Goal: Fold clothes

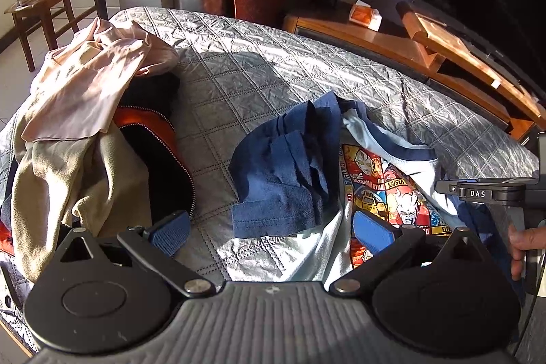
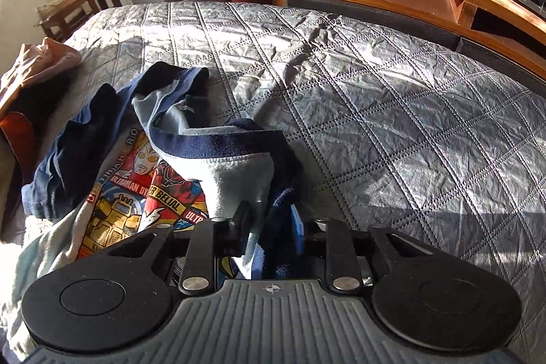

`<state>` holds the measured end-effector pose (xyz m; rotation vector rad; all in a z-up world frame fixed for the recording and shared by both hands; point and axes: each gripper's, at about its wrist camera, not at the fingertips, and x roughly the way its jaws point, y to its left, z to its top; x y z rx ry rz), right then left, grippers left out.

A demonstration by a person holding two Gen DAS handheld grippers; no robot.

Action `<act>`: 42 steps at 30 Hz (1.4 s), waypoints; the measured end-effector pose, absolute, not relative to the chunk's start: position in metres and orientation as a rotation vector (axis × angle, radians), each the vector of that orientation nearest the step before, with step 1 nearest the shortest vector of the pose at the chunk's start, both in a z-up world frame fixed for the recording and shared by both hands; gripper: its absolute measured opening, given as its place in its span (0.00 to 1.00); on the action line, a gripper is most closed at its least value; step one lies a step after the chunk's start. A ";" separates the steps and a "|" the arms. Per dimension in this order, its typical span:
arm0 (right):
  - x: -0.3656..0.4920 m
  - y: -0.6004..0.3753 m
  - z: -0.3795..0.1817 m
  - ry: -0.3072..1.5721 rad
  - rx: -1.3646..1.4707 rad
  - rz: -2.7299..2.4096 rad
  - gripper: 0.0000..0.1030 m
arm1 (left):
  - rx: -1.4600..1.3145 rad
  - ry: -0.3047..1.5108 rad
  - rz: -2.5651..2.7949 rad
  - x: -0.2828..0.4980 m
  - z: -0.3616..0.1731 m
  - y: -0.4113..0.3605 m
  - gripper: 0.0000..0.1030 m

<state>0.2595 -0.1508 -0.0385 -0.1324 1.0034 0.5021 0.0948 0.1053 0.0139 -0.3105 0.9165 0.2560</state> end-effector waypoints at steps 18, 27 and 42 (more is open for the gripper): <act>0.222 -0.158 0.020 0.664 -0.243 0.317 0.38 | -0.308 0.915 0.268 0.099 0.015 0.105 0.99; 0.198 -0.053 -0.010 0.894 0.070 0.703 0.54 | -0.311 0.888 0.421 0.091 0.023 0.130 0.99; 0.203 0.024 -0.045 0.966 -0.115 0.812 0.14 | -0.571 0.882 0.779 0.062 0.021 0.200 0.99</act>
